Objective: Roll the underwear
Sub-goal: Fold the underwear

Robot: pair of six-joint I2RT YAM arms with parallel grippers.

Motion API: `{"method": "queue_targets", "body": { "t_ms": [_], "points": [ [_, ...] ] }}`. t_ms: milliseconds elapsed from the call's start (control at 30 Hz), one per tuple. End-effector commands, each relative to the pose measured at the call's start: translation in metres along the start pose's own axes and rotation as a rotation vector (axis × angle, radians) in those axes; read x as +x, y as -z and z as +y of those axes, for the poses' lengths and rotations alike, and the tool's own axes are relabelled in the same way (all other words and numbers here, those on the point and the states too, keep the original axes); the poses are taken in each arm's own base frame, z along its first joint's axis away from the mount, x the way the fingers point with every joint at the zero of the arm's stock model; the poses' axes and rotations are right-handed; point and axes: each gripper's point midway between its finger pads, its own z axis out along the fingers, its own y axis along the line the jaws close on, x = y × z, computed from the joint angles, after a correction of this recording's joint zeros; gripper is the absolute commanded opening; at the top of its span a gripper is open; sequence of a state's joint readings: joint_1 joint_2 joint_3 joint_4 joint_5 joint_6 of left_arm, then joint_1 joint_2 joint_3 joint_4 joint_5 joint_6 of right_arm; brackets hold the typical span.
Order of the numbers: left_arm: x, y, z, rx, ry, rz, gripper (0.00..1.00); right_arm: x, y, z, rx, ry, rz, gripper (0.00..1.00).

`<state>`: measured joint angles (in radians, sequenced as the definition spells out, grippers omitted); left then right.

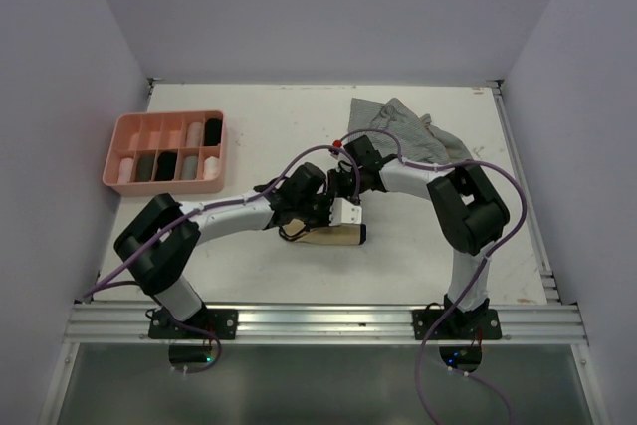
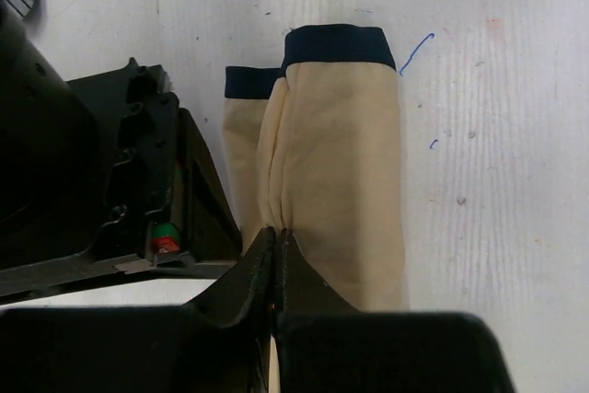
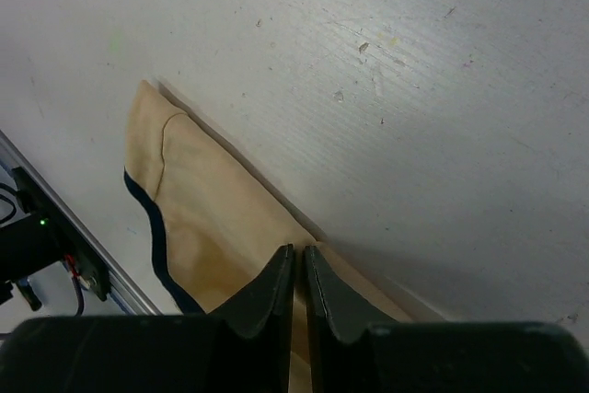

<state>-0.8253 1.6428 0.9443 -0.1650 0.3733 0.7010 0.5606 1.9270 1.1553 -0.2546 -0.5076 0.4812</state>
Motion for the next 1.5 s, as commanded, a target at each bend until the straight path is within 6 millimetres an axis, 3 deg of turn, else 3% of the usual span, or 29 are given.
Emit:
{"method": "queue_targets", "body": {
  "t_ms": [0,333,500,667,800,1033,1233,1467],
  "points": [
    [-0.022,0.002,0.033,-0.099,-0.054,-0.063,0.00,-0.003,-0.001,0.007,-0.041,-0.004,-0.002,0.14],
    [-0.011,-0.005,0.039,-0.121,-0.071,-0.033,0.00,-0.018,0.007,0.019,-0.068,-0.034,-0.008,0.10],
    [-0.006,-0.005,0.037,-0.118,-0.070,-0.029,0.00,-0.037,0.020,0.024,-0.051,-0.024,-0.053,0.19],
    [-0.010,-0.003,0.038,-0.118,-0.075,-0.043,0.00,-0.058,0.023,0.021,-0.034,-0.003,-0.082,0.18],
    [-0.011,-0.002,0.044,-0.129,-0.076,-0.043,0.00,-0.058,0.010,0.003,0.007,-0.016,-0.063,0.11],
    [-0.006,-0.004,0.051,-0.143,-0.064,-0.028,0.00,-0.037,-0.014,-0.023,0.044,-0.045,0.027,0.02],
    [0.007,-0.011,0.054,-0.152,-0.054,0.002,0.00,-0.027,-0.017,-0.025,0.030,-0.048,0.059,0.00],
    [0.008,-0.017,0.066,-0.201,-0.062,-0.007,0.00,-0.019,-0.018,-0.026,0.020,-0.052,0.083,0.00]
  ]
}}
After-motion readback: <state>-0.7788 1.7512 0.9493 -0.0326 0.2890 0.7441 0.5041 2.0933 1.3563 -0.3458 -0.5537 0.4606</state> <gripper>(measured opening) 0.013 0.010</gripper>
